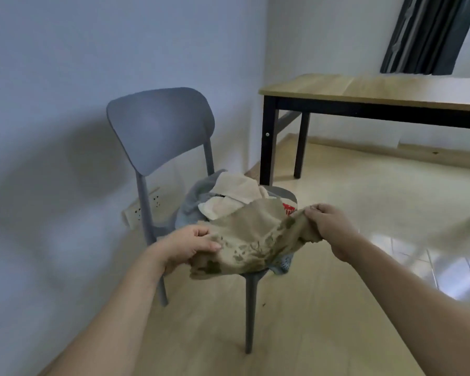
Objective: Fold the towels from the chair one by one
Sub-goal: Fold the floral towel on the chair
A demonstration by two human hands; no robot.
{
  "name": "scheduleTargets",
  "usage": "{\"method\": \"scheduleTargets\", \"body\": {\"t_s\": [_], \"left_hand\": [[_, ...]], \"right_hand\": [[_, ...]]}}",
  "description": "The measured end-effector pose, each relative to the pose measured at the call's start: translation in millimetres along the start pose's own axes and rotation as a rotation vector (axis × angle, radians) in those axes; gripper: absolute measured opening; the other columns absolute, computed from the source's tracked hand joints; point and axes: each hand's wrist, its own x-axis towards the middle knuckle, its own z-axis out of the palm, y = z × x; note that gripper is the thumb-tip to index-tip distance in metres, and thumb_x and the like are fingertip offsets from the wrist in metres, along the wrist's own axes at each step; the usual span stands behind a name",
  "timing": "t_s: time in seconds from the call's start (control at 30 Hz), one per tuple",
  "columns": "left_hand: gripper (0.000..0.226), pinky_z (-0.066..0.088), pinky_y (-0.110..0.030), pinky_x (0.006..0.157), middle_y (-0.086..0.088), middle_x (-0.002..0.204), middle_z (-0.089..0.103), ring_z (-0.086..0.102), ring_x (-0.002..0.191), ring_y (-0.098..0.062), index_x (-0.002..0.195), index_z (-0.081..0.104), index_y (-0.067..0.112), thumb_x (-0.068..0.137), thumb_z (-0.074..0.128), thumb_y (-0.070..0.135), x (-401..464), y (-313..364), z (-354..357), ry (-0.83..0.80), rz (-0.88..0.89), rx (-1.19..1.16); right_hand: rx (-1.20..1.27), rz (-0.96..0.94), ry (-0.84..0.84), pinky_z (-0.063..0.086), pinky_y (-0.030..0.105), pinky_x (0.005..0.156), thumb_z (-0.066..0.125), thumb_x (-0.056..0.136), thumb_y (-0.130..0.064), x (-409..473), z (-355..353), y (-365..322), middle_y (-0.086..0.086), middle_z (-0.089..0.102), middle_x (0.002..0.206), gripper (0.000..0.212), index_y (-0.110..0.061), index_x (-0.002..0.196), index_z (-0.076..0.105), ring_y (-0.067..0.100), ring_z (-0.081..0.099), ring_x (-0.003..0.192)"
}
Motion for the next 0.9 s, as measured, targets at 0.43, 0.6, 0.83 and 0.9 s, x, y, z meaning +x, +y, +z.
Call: {"method": "scheduleTargets", "body": {"t_s": [0.43,0.6,0.83,0.9], "left_hand": [[0.015,0.048,-0.037,0.071,-0.006,0.08,0.066,0.061,0.078,-0.023,0.08,0.063,0.01,0.091,0.058,0.02,76.4,-45.7,-16.2,0.638,-0.01,-0.067],[0.012,0.049,-0.029,0.068,0.006,0.087,0.067,0.062,0.081,-0.013,0.077,0.066,0.024,0.088,0.063,0.021,89.0,-65.9,-16.6,0.576,-0.006,0.066],[0.015,0.045,-0.031,0.066,0.003,0.077,0.065,0.059,0.079,-0.02,0.066,0.065,0.023,0.079,0.073,0.022,94.2,-73.1,-18.2,0.571,0.081,0.204],[0.018,0.042,-0.029,0.062,0.002,0.075,0.062,0.057,0.072,-0.017,0.064,0.062,0.023,0.078,0.074,0.021,93.0,-69.3,-17.0,0.589,0.097,0.215]], "right_hand": [[0.066,-0.096,0.06,0.044,0.029,0.065,0.053,0.096,-0.028,65.5,45.7,31.8,-0.001,0.056,0.08,0.02,-0.016,0.085,0.065,0.015,0.049,0.076],[-0.022,-0.065,0.086,0.053,0.041,0.081,0.056,0.093,-0.033,96.5,64.3,40.9,-0.002,0.065,0.086,0.016,-0.026,0.086,0.069,0.02,0.06,0.084],[0.013,-0.026,0.02,0.056,0.046,0.084,0.059,0.092,-0.026,111.1,76.4,40.7,0.007,0.068,0.084,0.018,-0.018,0.079,0.07,0.026,0.063,0.082],[0.036,-0.016,0.027,0.055,0.047,0.085,0.059,0.091,-0.025,111.0,75.4,39.5,0.01,0.068,0.085,0.019,-0.018,0.076,0.069,0.03,0.065,0.086]]}}
